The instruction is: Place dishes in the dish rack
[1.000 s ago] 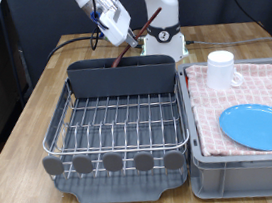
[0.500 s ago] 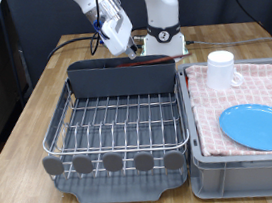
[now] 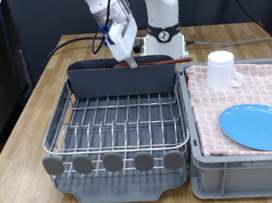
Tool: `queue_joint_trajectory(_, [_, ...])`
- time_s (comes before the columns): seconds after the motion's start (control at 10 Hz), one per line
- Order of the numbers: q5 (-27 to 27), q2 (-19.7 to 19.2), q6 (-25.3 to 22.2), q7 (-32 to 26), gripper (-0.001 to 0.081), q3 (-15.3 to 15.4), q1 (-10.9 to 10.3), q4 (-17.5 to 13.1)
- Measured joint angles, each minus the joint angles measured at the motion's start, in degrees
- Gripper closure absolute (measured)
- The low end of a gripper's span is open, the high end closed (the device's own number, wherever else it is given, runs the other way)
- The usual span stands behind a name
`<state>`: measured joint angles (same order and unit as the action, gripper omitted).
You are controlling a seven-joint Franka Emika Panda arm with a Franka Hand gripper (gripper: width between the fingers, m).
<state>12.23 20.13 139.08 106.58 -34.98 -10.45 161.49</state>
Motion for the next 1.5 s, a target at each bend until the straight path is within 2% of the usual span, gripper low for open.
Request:
queue_joint_trajectory(0.3, [-8.84,0.08,1.77,11.68,0.0006,6.98,3.81,0.15])
queue_joint_trajectory(0.6, [-13.95,2.34,0.88,18.8,0.0003,12.67,6.21,0.1])
queue_joint_trajectory(1.2, [-15.63,11.16,-10.47,25.4,0.0003,19.91,6.85,-1.89])
queue_joint_trajectory(1.5, [-17.04,9.78,-10.54,23.01,0.0003,20.8,6.24,-2.55])
